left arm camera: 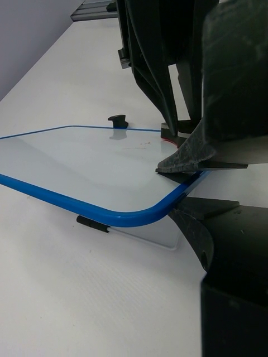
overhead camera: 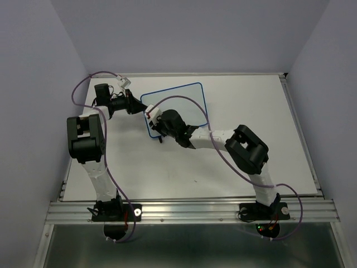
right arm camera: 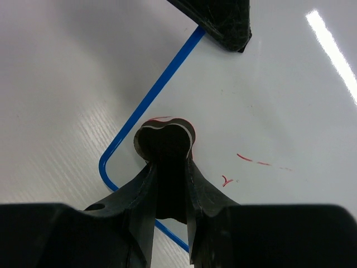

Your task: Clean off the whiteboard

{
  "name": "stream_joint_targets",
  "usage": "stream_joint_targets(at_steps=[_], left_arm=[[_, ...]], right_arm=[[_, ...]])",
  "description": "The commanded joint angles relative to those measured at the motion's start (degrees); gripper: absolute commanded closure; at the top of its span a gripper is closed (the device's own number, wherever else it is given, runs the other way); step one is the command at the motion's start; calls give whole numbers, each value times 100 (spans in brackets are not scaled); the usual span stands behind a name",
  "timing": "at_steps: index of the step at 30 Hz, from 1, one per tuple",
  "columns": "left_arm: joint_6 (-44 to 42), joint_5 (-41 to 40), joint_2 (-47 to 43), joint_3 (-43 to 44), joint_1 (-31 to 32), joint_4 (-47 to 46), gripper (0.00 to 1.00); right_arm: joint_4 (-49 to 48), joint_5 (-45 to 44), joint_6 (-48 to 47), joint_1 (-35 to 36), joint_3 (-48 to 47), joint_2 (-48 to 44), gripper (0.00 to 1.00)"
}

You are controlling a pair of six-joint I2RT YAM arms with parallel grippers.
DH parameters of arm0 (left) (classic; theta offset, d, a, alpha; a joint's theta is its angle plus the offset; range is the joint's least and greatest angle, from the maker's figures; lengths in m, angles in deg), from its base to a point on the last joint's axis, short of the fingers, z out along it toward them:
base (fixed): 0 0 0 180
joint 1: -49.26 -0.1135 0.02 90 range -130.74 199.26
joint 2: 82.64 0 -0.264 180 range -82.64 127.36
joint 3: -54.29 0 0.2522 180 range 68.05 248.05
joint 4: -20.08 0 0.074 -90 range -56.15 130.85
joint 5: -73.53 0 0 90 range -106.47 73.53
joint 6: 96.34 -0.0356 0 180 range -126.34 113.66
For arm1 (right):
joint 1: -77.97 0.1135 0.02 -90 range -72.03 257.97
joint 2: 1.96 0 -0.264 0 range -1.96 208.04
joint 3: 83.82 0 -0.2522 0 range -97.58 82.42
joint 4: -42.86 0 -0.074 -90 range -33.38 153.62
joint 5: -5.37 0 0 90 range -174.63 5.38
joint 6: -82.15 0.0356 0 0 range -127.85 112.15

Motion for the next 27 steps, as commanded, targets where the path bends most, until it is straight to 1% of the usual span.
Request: stream_joint_targets(at_steps=[1,8,14,18,23,24,27], left_arm=[[-680,-300,-185,24,121,-161,100],[-707,-291,-185,32,130,-134,100],[-698,-299,-185,32,138,-126,100],[-698,-308,-194,24,138,-126,100],[-707,-343,-203,24,130,-126,100],[-707,-343,-202,6,138,-126,100],[-707,-344,-194,24,130,-126,100]], right_arm=[[-619,114,-135,-20,-481,412,99],[-750,158,-82,-20,-692,544,99],[-821,8,-91,-20,-746,623,99],[-1022,-333,-92,-20,-430,465,99],[-1058,-553,181,-275,53,167,99],[-1084,-789,172,-336,289,96,99],[-1111,-1019,155,-476,651,-185,99]])
